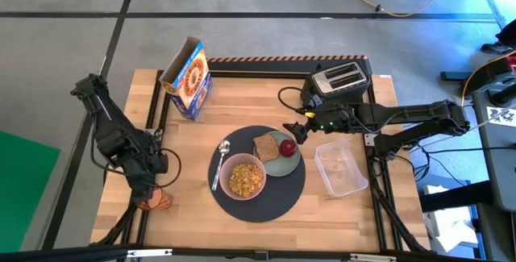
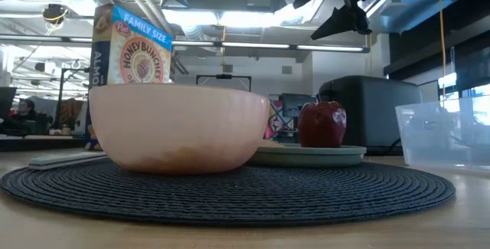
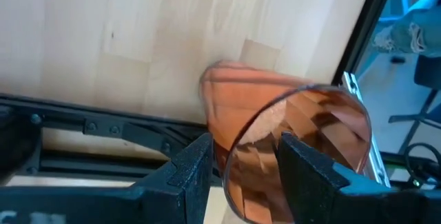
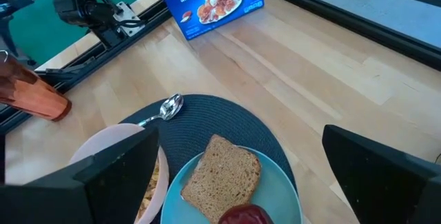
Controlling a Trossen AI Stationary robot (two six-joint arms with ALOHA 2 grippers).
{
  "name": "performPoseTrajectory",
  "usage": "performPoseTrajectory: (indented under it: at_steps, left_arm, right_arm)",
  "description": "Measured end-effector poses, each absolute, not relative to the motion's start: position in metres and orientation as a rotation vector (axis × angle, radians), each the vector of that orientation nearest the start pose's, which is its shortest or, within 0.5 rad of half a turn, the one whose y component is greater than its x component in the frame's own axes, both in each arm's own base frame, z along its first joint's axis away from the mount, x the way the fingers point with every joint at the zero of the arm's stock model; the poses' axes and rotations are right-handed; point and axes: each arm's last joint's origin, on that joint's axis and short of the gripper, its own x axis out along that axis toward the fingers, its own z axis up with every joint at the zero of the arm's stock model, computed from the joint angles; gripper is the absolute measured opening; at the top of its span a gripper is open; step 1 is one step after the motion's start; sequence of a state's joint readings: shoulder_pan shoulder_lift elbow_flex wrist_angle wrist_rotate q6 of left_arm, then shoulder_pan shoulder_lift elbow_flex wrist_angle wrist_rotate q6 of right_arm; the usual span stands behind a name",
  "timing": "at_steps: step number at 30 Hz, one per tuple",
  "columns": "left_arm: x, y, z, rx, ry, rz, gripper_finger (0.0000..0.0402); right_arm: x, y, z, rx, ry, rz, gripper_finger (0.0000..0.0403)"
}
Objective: Arrange a breakfast setting
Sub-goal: Put the brown cup at the top of the pink bowl on the blue table mat
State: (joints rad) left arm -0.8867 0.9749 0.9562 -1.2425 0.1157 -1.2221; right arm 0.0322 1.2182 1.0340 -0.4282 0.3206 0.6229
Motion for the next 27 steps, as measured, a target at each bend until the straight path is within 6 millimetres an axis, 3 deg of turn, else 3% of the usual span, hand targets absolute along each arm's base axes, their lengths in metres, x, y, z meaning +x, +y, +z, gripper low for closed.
performPoseTrajectory:
  at_steps: [27]
  left_arm:
    - [0.109, -0.137, 0.262, -0.386, 1.541, 0.134, 0.0148]
  right_arm:
    - [0.259, -0.001, 0.311, 0.518, 0.487, -0.452, 0.0397]
